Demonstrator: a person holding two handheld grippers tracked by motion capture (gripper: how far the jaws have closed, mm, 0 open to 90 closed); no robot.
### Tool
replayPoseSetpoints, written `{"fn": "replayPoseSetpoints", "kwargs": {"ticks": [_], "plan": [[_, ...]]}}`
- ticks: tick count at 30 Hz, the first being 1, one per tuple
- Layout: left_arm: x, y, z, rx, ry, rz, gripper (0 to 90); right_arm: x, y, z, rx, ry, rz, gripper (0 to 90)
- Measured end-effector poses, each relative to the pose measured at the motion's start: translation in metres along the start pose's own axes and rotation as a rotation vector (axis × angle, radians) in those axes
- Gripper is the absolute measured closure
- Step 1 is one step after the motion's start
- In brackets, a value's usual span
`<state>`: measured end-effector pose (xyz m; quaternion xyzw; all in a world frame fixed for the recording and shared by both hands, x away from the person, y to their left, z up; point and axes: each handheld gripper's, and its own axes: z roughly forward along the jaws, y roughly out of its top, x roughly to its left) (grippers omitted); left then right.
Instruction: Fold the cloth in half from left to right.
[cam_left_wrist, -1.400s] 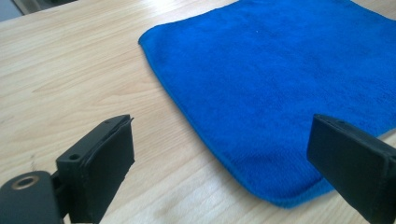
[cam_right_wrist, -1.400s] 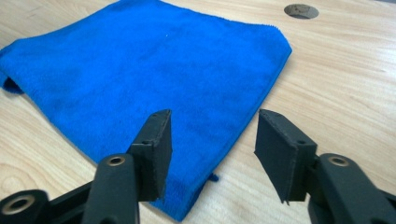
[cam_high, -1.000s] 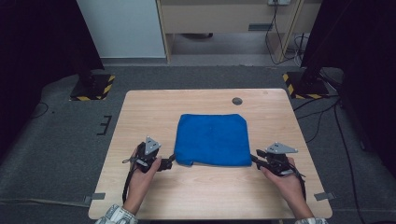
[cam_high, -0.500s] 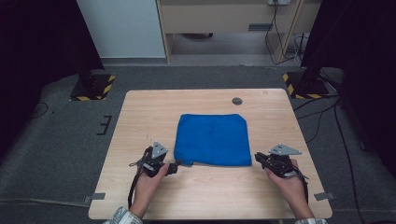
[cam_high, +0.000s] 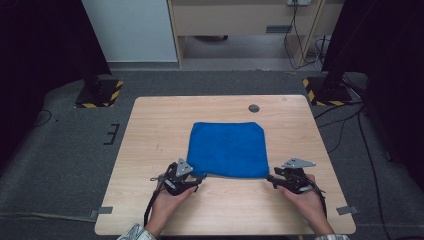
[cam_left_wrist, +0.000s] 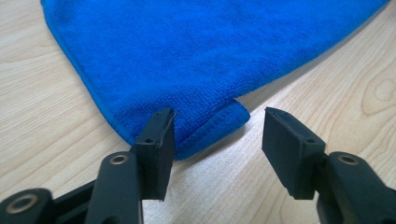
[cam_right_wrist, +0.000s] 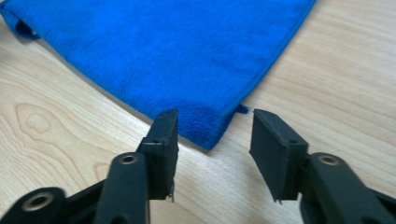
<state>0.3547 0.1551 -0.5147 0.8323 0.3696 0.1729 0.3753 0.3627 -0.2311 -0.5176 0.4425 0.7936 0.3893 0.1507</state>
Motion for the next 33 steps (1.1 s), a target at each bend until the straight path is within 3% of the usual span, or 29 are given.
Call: {"fn": "replayPoseSetpoints", "kwargs": {"ticks": [9, 17, 20, 23, 33], "plan": [[-0.002, -0.001, 0.01, 0.021, 0.008, 0.026, 48.0, 0.01, 0.0, 0.013, 0.041, 0.017, -0.04, 44.5], [0.001, -0.001, 0.015, 0.033, 0.008, 0.035, 55.8, 0.01, 0.002, 0.016, 0.039, 0.038, -0.073, 78.6], [0.002, -0.001, 0.015, 0.037, 0.013, 0.045, 62.0, 0.008, 0.004, 0.012, 0.011, 0.046, -0.053, 87.0], [0.004, 0.0, 0.014, 0.037, 0.016, 0.048, 64.8, 0.006, 0.007, 0.01, -0.019, 0.053, -0.029, 89.5], [0.005, 0.002, 0.009, 0.021, 0.008, 0.049, 68.3, 0.004, 0.01, 0.005, -0.034, 0.045, -0.037, 90.0]]}}
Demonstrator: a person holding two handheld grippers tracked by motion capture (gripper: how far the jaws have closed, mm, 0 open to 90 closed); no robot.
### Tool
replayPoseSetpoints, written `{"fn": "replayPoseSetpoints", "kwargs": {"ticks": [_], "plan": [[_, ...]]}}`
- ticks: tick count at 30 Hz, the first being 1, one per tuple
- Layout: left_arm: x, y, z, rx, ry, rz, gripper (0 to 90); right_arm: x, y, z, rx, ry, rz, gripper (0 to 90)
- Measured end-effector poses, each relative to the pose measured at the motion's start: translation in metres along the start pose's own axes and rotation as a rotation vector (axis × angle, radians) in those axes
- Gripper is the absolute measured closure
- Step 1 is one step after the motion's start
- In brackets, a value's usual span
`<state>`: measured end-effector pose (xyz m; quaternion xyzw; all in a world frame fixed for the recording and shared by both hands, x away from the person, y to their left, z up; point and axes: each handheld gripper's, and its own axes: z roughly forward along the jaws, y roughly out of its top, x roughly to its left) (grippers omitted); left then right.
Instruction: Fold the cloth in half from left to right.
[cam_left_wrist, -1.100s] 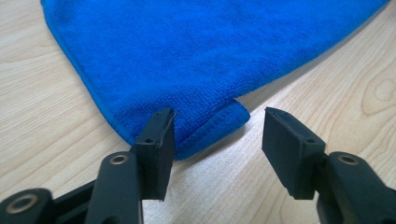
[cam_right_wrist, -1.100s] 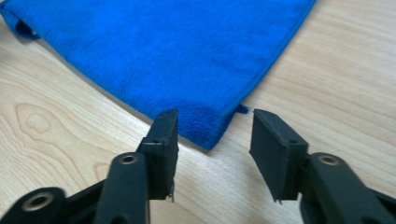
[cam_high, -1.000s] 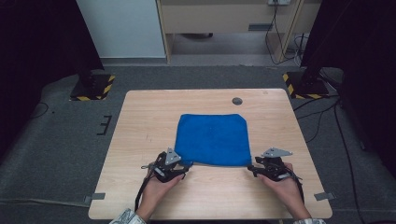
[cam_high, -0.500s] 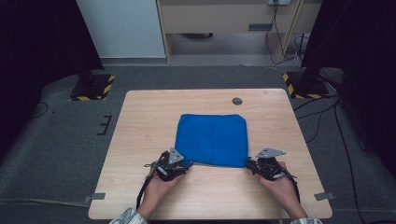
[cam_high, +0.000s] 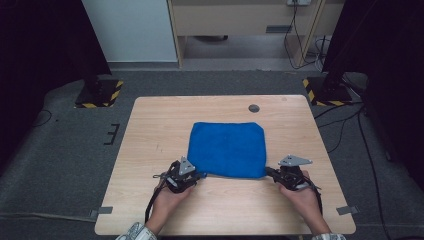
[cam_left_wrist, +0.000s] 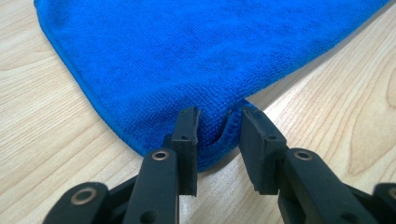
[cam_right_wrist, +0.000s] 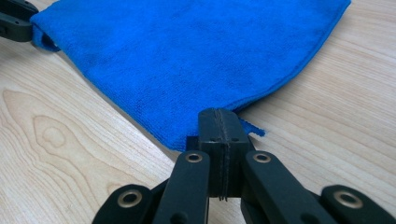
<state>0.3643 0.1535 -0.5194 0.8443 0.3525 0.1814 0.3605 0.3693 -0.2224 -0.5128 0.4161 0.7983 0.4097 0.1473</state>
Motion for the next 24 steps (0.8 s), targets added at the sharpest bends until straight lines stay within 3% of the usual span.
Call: {"fn": "replayPoseSetpoints", "kwargs": {"ticks": [13, 19, 24], "plan": [[0.004, 0.003, -0.013, -0.049, -0.008, -0.018, 68.6, 0.0, 0.003, -0.003, -0.02, -0.005, 0.003, 90.0], [0.009, 0.005, -0.006, -0.053, 0.021, 0.0, 59.7, 0.0, 0.003, -0.002, -0.013, -0.001, -0.002, 89.9], [0.016, 0.006, 0.005, -0.036, -0.014, -0.001, 59.4, -0.002, 0.004, -0.002, -0.022, 0.002, 0.001, 90.0]]}}
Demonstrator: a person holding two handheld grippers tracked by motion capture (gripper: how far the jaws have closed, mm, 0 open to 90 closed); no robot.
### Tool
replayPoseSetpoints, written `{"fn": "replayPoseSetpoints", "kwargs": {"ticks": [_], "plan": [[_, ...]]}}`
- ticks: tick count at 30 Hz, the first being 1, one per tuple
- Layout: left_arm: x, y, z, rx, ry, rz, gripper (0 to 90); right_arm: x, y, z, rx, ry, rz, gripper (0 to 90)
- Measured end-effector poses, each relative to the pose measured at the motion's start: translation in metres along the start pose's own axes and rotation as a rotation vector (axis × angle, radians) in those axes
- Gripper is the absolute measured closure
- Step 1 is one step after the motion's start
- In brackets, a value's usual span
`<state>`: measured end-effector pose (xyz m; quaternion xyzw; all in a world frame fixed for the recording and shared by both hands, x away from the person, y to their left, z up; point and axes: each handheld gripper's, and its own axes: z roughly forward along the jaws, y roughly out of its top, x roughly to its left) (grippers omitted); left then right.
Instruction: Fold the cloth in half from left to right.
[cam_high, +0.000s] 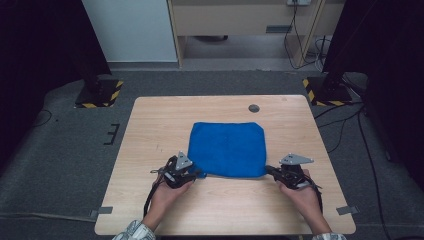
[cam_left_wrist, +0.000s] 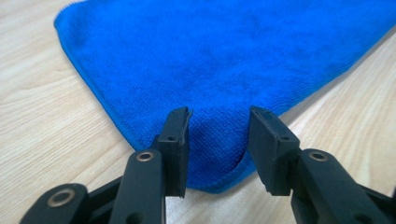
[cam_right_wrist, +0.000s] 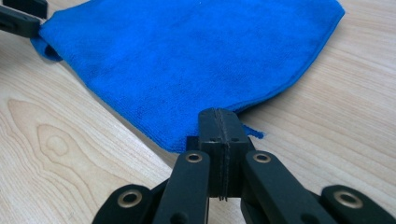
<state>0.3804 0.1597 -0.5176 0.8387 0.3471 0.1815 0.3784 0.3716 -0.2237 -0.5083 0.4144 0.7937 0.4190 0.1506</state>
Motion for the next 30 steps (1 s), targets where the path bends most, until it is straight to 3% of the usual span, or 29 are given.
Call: {"fn": "replayPoseSetpoints", "kwargs": {"ticks": [10, 19, 21, 26, 30], "plan": [[0.002, 0.003, 0.008, 0.053, -0.033, 0.038, 86.6, -0.002, 0.004, -0.001, -0.016, 0.012, 0.008, 90.0], [0.004, 0.012, -0.005, -0.014, -0.027, 0.017, 87.9, 0.001, 0.011, -0.007, -0.039, 0.022, 0.021, 90.0], [0.005, 0.016, -0.005, -0.016, -0.021, 0.028, 87.8, -0.001, 0.014, -0.005, -0.035, 0.016, 0.012, 90.0], [0.012, 0.026, 0.004, -0.009, -0.009, 0.029, 87.5, -0.01, 0.021, 0.004, -0.024, 0.0, 0.014, 90.0], [0.03, 0.034, 0.027, 0.036, -0.008, 0.021, 87.0, -0.028, 0.029, 0.025, 0.015, -0.03, 0.028, 90.0]]}}
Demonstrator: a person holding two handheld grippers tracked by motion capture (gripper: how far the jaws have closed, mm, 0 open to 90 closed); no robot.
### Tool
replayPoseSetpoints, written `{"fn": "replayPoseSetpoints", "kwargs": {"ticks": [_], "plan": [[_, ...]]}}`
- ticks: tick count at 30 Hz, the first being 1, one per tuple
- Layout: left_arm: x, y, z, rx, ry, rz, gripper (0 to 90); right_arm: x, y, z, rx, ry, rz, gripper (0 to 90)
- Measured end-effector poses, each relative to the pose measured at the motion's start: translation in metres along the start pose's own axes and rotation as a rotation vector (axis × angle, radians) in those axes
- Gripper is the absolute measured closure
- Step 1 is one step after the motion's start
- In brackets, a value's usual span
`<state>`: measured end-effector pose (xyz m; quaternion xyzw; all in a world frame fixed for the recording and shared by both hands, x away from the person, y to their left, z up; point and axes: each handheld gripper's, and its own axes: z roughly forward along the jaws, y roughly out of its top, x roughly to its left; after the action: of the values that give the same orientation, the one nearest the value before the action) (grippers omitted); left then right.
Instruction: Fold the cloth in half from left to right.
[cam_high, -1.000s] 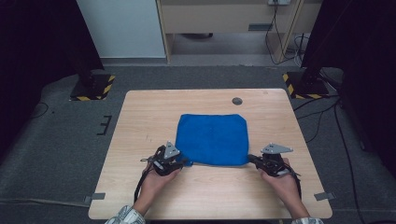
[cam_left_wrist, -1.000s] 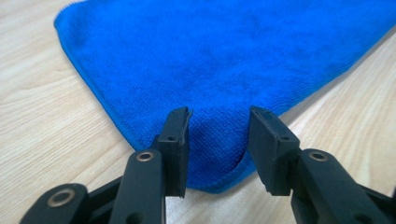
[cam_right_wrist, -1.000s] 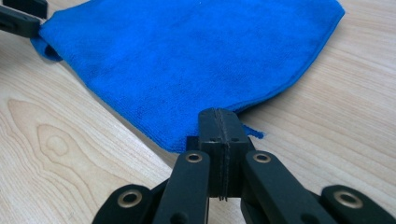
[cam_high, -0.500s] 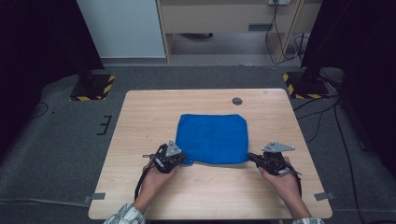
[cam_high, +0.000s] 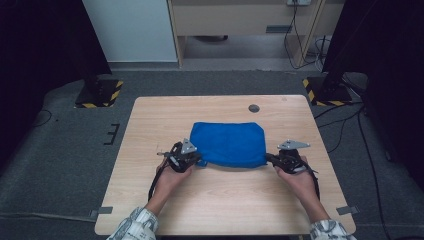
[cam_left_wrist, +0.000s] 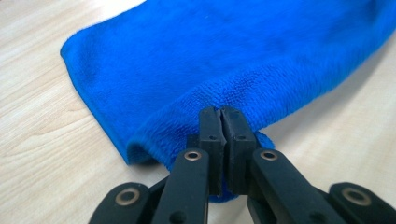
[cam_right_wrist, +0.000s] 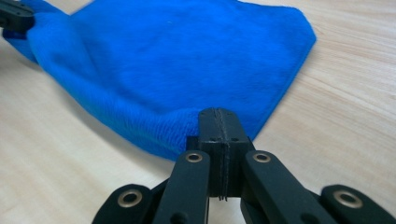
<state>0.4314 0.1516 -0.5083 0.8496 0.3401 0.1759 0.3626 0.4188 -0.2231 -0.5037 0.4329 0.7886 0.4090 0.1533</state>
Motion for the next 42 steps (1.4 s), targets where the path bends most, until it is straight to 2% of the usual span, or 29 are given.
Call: {"fn": "replayPoseSetpoints", "kwargs": {"ticks": [3, 7, 9, 11, 14, 15, 20, 23, 25, 29, 32, 36, 37, 38, 42], "plan": [[0.01, 0.0, 0.013, 0.025, 0.012, 0.001, 86.7, -0.01, 0.005, 0.015, 0.026, -0.016, 0.013, 90.0], [0.019, -0.001, 0.025, 0.007, 0.002, -0.013, 84.1, -0.019, 0.005, 0.035, 0.071, -0.037, 0.028, 90.0], [0.02, -0.002, 0.026, -0.01, 0.003, -0.01, 79.8, -0.022, 0.004, 0.042, 0.083, -0.044, 0.036, 89.9], [0.023, -0.003, 0.023, -0.036, 0.021, -0.04, 69.4, -0.024, 0.005, 0.044, 0.068, -0.05, 0.054, 88.0], [0.024, -0.004, 0.015, -0.071, 0.037, -0.054, 61.0, -0.023, 0.006, 0.041, 0.039, -0.059, 0.063, 76.3], [0.023, -0.004, 0.011, -0.079, 0.039, -0.058, 57.8, -0.022, 0.006, 0.038, 0.035, -0.055, 0.065, 69.4], [0.018, -0.002, -0.005, -0.132, 0.06, -0.064, 53.1, -0.014, 0.004, 0.027, 0.012, -0.061, 0.054, 52.2], [0.011, 0.0, -0.014, -0.156, 0.068, -0.059, 52.8, -0.01, 0.004, 0.018, -0.018, -0.076, 0.042, 44.7], [0.005, -0.001, -0.021, -0.168, 0.079, -0.049, 51.7, -0.008, 0.003, 0.01, -0.029, -0.073, 0.037, 42.9], [-0.011, -0.01, -0.029, -0.158, 0.077, -0.015, 50.8, -0.003, -0.003, -0.004, -0.035, -0.061, 0.035, 37.0], [-0.018, -0.017, -0.031, -0.139, 0.073, 0.014, 50.0, 0.0, -0.013, -0.012, -0.03, -0.048, 0.022, 41.0], [-0.018, -0.021, -0.024, -0.113, 0.088, -0.005, 47.5, 0.0, -0.024, -0.01, -0.002, -0.059, 0.021, 54.5], [-0.016, -0.021, -0.022, -0.11, 0.09, -0.018, 47.3, 0.001, -0.026, -0.007, 0.01, -0.059, 0.034, 57.5], [-0.014, -0.022, -0.019, -0.103, 0.082, -0.034, 47.2, 0.001, -0.027, -0.003, 0.019, -0.061, 0.022, 58.0], [-0.016, -0.023, -0.016, -0.086, 0.073, -0.025, 44.7, 0.006, -0.025, 0.004, 0.022, -0.053, 0.01, 58.7]]}}
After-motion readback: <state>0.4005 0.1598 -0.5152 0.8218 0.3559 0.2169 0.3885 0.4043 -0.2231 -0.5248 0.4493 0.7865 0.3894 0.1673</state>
